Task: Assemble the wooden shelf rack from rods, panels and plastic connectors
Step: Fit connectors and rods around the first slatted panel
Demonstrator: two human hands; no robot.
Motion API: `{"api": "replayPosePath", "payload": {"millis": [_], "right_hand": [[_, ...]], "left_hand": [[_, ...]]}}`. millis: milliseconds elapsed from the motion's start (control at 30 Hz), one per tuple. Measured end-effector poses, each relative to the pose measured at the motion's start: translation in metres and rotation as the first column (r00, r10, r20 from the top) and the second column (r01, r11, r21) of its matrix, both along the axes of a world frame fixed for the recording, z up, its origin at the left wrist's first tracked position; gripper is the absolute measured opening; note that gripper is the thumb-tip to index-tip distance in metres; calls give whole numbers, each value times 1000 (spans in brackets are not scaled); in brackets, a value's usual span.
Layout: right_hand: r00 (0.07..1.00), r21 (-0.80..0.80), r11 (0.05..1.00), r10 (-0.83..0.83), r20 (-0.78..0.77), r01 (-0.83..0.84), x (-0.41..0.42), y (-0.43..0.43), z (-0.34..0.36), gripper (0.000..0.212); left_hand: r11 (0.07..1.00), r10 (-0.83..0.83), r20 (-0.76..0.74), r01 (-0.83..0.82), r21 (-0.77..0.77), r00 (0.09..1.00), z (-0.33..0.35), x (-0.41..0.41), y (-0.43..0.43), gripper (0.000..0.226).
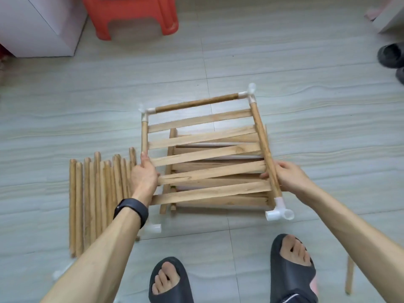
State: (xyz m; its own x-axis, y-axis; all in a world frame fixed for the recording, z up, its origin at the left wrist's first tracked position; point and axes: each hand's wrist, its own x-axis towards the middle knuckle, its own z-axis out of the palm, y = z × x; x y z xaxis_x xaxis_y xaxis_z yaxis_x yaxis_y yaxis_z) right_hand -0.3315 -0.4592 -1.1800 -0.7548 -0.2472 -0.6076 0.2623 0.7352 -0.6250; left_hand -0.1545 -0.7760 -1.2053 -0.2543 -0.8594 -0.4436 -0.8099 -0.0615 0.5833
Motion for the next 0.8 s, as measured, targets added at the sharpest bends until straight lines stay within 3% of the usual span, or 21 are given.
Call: {"api": "replayPosePath", "payload": {"millis": [100,167,367,700,800], "right_hand": [[997,-71,996,-57,-49,53,6,10,-14,48],[989,11,999,48,-142,-46,8,16,-26,40],[968,151,986,103,-230,-69,-4,28,-40,32],[966,347,936,143,-214,-62,-27,12,-33,36],[918,428,903,199,-343,-35,-16,-2,-25,46]], "left_hand": [[998,36,46,-38,55,998,-19,5,19,82],[998,20,62,-23,53,998,-27,5,29,81],[999,-42,14,42,1,999,-31,-2,57,28],[976,-213,176,218,-9,961,-21,4,33,28],[975,-224,153,219,45,963,-11,9,19,24]]}}
